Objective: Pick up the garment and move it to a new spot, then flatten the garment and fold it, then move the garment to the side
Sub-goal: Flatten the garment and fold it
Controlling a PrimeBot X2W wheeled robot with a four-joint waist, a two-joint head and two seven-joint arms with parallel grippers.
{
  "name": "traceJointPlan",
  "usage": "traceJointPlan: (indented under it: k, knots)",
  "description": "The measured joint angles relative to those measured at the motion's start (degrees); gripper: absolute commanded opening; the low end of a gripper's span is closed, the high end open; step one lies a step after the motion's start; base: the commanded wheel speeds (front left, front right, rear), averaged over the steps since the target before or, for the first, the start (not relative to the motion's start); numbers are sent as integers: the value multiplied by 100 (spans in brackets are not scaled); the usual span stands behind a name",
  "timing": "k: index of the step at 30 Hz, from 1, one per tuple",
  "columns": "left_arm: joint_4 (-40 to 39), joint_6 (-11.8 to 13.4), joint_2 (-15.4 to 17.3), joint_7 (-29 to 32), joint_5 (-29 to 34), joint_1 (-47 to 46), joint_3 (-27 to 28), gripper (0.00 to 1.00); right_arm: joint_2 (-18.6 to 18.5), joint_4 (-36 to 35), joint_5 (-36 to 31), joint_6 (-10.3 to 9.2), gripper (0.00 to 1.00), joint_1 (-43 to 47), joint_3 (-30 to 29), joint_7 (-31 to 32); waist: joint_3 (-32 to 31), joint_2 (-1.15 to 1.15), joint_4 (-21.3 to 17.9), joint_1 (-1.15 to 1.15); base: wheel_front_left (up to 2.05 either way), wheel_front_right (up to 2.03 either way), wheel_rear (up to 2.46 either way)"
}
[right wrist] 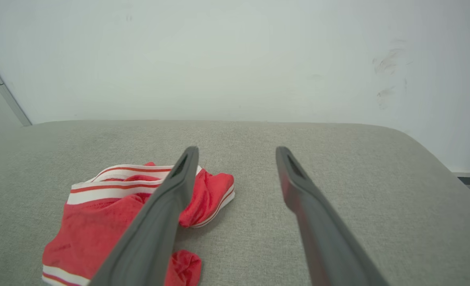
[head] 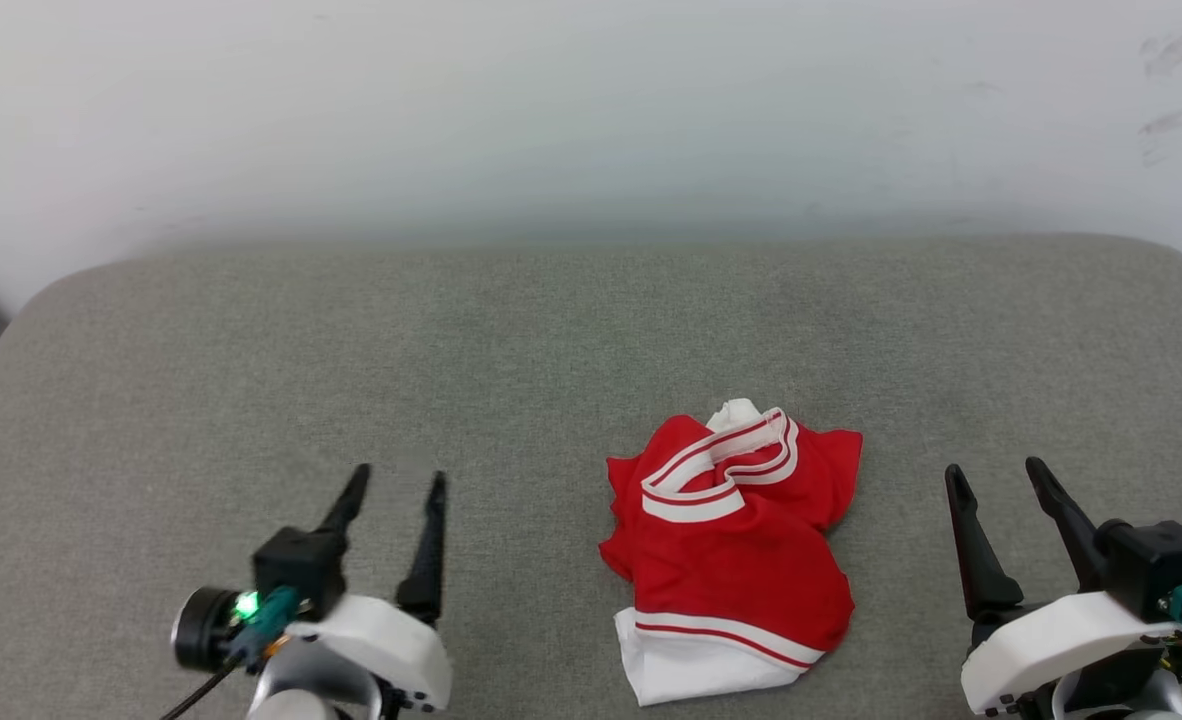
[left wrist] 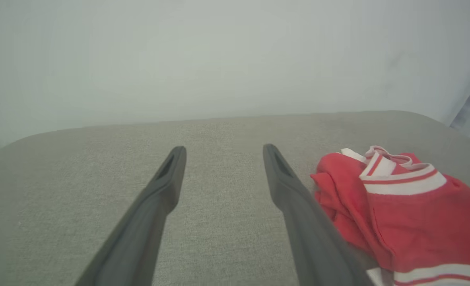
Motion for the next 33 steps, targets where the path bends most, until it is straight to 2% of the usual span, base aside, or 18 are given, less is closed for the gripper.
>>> traceJointPlan:
  k: [4,8,12,17,23,29,30,32,33]
  knots:
    - [9,-171,-4,587,186,-349,-423,100,0,-118,-110,0,100,-21,23,41,102,0,28,0,0,0,0]
    - [24,-495,-88,1277,247,-670,-911,100,0,-227,-132,0,100,-94,67,92,270,0,29,0,0,0,0]
    - [178,-833,-188,2034,178,-810,-1345,100,0,-275,-152,0,100,-155,85,99,460,0,-2,0,0,0,0]
    - [333,-1131,-266,2851,-32,-918,-1699,100,0,-267,-116,0,100,-277,98,82,703,0,-84,1,0,0,0]
    - [511,-1340,-287,3669,-190,-1139,-2069,100,0,-214,-63,0,100,-399,96,13,998,0,-191,1,0,0,0]
    - [769,-1414,-290,4424,-435,-1483,-2208,100,0,-104,36,0,100,-510,136,-64,1240,0,-311,1,0,0,0]
    - [800,-1434,-294,4499,-485,-1523,-2214,63,0,-83,38,0,100,-511,137,-92,1265,0,-329,0,0,0,0]
    - [846,-1435,-296,4576,-564,-1572,-2213,4,0,-36,49,0,100,-530,134,-99,1288,0,-360,0,0,0,0]
    - [864,-1436,-296,4582,-575,-1588,-2212,0,0,-19,65,0,100,-542,132,-116,1288,0,-369,0,0,0,0]
